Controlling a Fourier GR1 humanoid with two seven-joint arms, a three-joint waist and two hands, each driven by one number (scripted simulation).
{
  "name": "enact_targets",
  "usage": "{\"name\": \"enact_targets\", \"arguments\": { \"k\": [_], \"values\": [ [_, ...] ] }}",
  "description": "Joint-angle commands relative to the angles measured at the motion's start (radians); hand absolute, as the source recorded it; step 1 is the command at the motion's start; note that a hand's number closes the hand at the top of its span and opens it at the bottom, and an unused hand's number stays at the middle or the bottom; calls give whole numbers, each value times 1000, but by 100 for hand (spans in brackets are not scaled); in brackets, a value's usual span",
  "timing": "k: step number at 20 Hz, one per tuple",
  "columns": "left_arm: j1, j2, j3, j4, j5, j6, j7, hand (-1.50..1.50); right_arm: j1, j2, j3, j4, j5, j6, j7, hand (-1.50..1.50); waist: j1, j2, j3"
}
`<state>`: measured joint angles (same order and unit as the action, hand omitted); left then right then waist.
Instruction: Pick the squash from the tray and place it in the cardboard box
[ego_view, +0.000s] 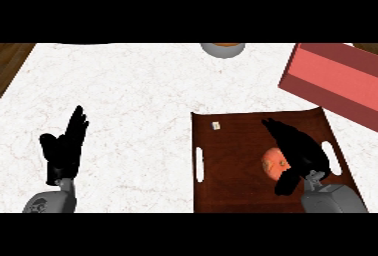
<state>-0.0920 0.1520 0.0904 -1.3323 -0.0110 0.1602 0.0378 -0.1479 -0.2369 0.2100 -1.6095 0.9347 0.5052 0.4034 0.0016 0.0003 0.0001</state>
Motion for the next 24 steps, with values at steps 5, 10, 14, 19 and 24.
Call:
{"name": "enact_targets", "arguments": {
  "k": [5,10,14,19,24],
  "values": [
    [-17,-28,-5,-10,-21,25,17,0,-10,14,28,74,38,-77,-143,150,0,0,0],
    [-5,-24,2,35,-32,16,-18,0,-12,-23,-15,81,75,-161,-228,150,-1,0,0],
    [21,-15,15,50,-29,-10,-58,0,30,0,8,45,118,-190,-228,150,-3,0,0],
    [35,-20,-1,-25,-31,-10,4,0,-2,22,-50,-3,115,-93,-113,150,-2,-1,0],
    [31,-65,-27,-43,-56,33,16,0,91,20,-32,-164,130,-60,-78,150,-4,-2,0]
  ]
}}
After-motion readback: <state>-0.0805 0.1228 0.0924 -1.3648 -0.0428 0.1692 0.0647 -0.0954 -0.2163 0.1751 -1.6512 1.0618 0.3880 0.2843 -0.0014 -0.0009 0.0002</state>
